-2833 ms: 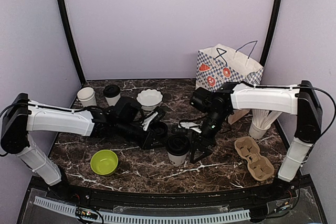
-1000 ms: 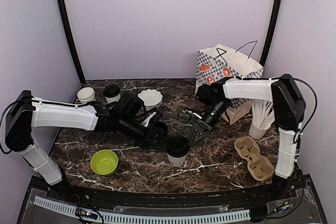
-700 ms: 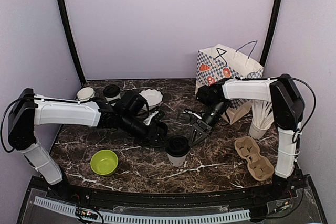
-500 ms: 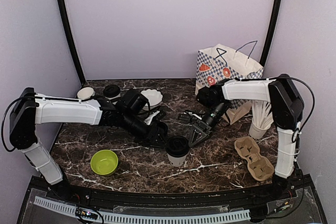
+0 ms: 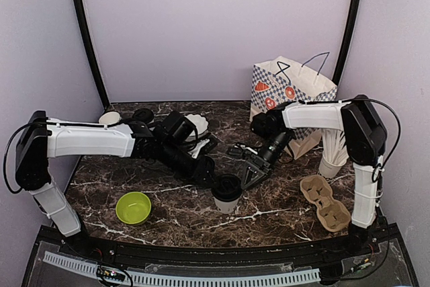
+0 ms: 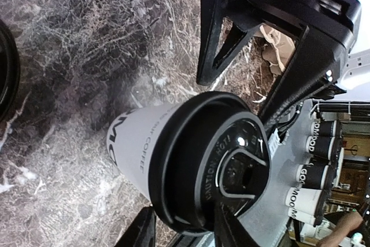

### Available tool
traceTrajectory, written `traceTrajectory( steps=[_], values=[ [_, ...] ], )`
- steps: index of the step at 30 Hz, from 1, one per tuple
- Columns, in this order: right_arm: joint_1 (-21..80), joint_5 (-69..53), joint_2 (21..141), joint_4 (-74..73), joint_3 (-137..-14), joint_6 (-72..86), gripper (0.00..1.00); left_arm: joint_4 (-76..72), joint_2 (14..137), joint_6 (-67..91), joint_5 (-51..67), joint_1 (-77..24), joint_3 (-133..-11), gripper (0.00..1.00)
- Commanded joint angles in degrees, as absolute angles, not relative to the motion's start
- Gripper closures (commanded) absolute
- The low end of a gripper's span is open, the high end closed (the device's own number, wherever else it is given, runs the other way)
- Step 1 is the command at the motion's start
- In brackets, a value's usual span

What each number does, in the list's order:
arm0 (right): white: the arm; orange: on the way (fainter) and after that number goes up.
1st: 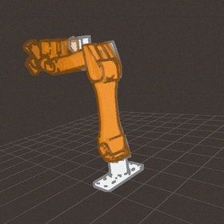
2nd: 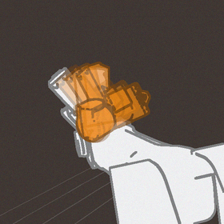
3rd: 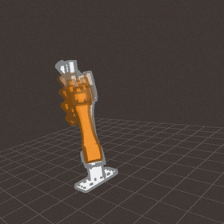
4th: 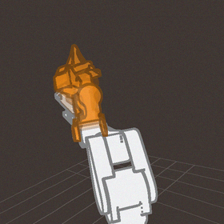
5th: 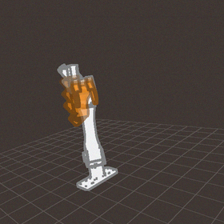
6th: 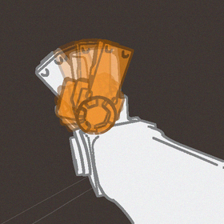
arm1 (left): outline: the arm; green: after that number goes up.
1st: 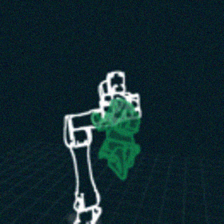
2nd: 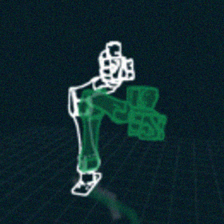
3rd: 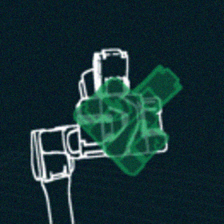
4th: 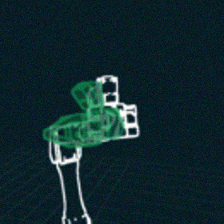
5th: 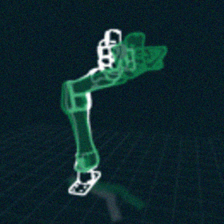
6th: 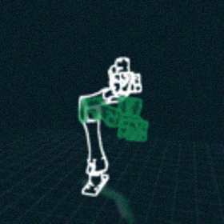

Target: Pack the takeout coffee

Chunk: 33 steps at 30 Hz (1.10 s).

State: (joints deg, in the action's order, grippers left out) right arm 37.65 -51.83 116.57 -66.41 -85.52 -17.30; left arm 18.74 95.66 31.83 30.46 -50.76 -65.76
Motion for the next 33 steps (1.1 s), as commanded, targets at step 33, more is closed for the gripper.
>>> traceTrajectory(
  steps=[33],
  values=[
    [39.6, -49.8, 115.0, -64.1, -85.3, -22.6, 0.34, 12.4, 92.3, 40.9, 31.9, -51.5, -57.1, 0.67]
  ],
)
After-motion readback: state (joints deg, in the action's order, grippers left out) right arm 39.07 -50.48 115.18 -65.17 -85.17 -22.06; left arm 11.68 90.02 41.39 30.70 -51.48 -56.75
